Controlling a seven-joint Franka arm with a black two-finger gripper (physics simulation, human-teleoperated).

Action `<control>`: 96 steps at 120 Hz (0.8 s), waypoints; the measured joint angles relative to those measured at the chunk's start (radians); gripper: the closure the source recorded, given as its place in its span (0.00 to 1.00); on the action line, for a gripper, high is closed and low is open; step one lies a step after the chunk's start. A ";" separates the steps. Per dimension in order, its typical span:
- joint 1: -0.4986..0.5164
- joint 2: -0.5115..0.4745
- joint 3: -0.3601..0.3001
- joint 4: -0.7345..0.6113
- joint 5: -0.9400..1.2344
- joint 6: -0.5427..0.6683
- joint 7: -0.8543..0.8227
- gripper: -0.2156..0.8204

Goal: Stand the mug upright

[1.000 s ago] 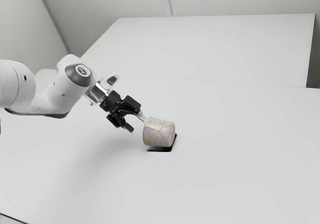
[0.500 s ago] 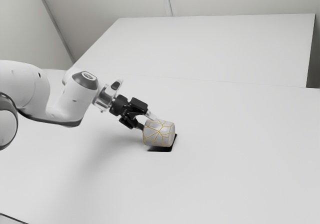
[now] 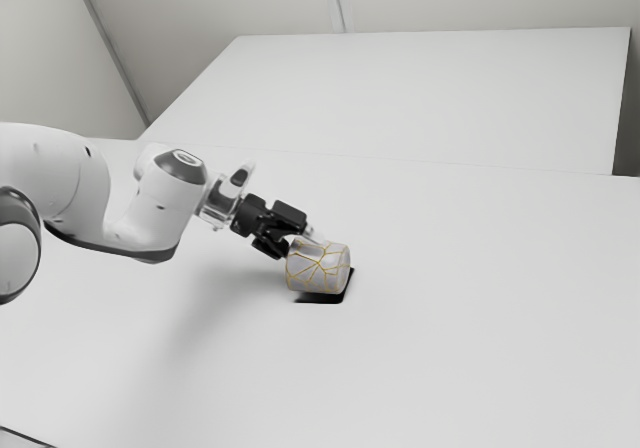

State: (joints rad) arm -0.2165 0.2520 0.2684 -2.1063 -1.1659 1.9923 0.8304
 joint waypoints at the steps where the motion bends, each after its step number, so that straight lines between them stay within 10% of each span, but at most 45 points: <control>1: 0.000 -0.001 0.000 0.000 0.000 0.000 0.001 0.31; 54: -0.001 -0.017 -0.001 0.001 0.004 -0.006 0.032 0.81; 96: -0.003 -0.019 -0.004 0.000 -0.013 -0.005 0.041 0.94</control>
State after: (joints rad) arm -0.2197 0.2332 0.2641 -2.1065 -1.1788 1.9875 0.8710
